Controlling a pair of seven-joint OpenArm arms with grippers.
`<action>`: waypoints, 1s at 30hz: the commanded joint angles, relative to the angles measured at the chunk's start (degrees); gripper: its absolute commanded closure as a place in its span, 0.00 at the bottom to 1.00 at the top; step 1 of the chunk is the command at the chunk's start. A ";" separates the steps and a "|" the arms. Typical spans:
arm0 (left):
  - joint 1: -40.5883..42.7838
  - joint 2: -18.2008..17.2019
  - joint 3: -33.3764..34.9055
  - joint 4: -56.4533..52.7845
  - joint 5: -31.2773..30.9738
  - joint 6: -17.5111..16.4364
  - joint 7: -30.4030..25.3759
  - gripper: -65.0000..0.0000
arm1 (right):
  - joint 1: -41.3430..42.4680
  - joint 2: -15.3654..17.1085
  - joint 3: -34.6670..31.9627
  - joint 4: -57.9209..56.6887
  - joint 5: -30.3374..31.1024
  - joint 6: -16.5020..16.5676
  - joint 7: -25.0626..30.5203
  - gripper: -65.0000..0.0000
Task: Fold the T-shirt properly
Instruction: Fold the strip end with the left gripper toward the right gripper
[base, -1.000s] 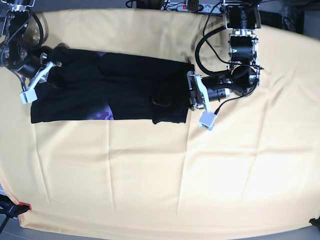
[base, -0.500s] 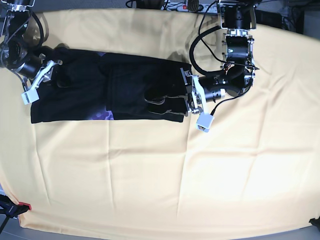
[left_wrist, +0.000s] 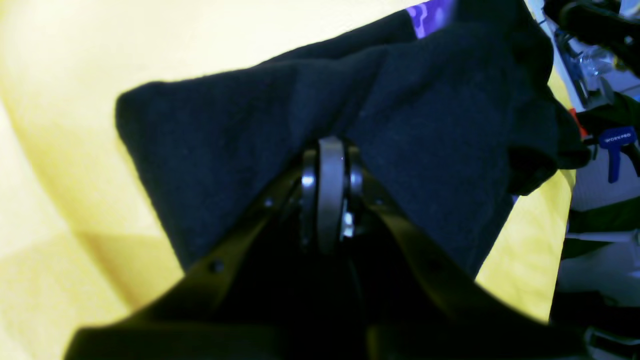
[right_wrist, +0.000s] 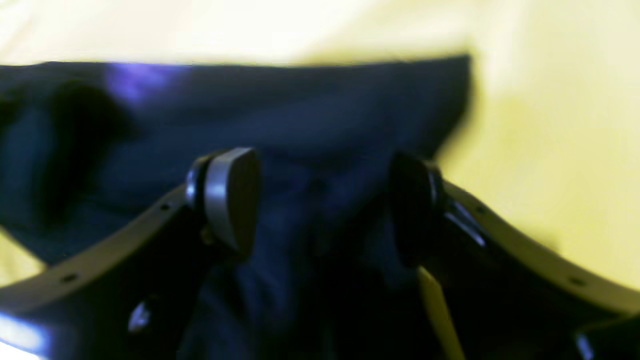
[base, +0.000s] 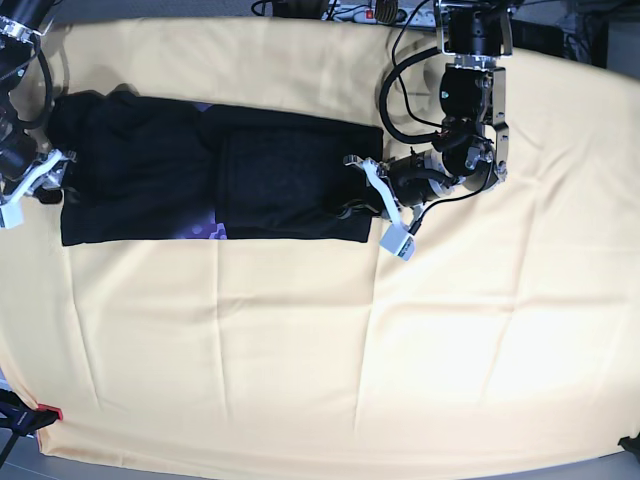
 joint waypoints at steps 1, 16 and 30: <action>-0.81 -0.46 -0.09 0.74 -0.22 0.04 -0.57 1.00 | 0.09 1.05 1.60 0.68 1.16 -0.33 0.87 0.34; -0.63 -1.86 -0.09 0.74 -0.70 0.07 -0.48 1.00 | -2.78 0.87 4.96 -16.46 17.44 3.44 0.85 0.34; -0.66 -1.86 -0.09 0.74 -2.01 0.07 -0.11 1.00 | 1.95 -1.09 4.92 -21.79 25.49 3.44 -7.48 1.00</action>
